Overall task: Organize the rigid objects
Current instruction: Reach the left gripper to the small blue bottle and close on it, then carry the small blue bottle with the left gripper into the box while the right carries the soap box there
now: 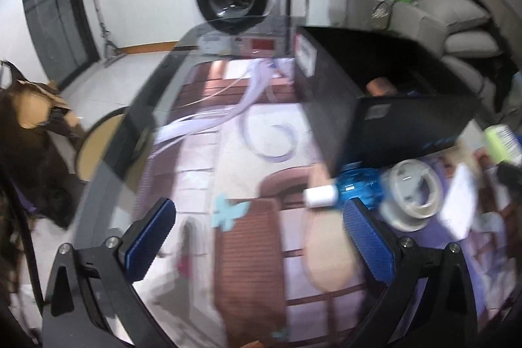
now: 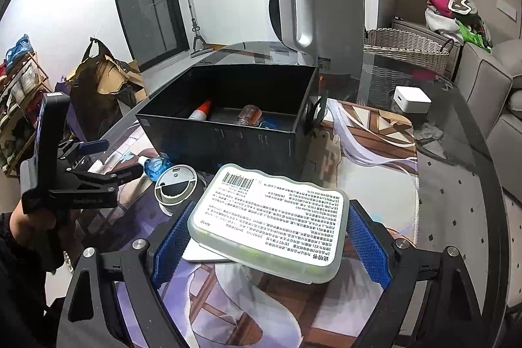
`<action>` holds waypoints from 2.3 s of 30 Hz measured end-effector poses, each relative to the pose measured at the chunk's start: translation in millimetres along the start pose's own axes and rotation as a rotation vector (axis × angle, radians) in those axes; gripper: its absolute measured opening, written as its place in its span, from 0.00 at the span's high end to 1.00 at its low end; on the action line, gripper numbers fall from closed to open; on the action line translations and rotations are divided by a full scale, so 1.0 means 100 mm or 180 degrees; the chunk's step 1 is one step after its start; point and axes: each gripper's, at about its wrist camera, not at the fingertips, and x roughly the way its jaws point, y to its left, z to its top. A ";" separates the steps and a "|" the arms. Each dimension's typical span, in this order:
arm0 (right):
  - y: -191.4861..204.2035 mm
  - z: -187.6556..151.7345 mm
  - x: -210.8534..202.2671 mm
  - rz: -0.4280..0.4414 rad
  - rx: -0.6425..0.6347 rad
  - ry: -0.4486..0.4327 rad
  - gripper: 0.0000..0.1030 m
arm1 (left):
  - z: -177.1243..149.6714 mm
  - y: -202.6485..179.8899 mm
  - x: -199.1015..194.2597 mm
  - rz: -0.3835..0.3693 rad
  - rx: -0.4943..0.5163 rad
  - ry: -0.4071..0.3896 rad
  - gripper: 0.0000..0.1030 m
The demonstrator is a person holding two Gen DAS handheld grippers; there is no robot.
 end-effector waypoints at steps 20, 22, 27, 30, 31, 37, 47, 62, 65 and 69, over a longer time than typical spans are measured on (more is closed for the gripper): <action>-0.01 0.01 0.00 0.0002 0.0004 0.0008 0.12 | 0.09 -0.31 0.12 -0.0093 -0.0024 0.0176 0.00; -0.01 0.01 0.00 0.0006 0.0001 0.0009 0.12 | 0.08 -0.28 0.11 -0.0029 -0.0053 0.0165 0.00; -0.01 0.01 -0.01 0.0003 -0.0010 0.0003 0.12 | 0.03 -0.18 0.08 0.0078 -0.0043 0.0177 0.00; -0.01 0.01 0.00 0.0001 -0.0003 0.0006 0.12 | 0.02 -0.15 0.09 0.0050 -0.0074 0.0180 0.00; -0.02 0.01 0.01 0.0001 -0.0002 0.0007 0.12 | 0.02 -0.15 0.10 0.0042 -0.0076 0.0186 0.00; 0.00 0.00 0.01 0.0009 -0.0014 0.0011 0.12 | 0.04 -0.21 0.12 -0.0031 0.0018 0.0193 0.02; 0.02 0.00 0.00 0.0010 -0.0035 -0.0003 0.12 | 0.01 -0.32 0.01 -0.0321 0.0254 0.0005 0.47; 0.08 0.03 -0.10 0.0053 -0.0118 -0.0117 0.12 | 0.10 -0.24 -0.27 -0.0362 0.0195 -0.0316 0.47; 0.11 0.03 -0.16 0.0063 -0.0141 -0.0163 0.12 | 0.12 -0.22 -0.35 -0.0382 0.0168 -0.0407 0.47; 0.12 0.05 -0.21 0.0064 -0.0158 -0.0216 0.12 | 0.15 -0.19 -0.47 -0.0422 0.0132 -0.0594 0.47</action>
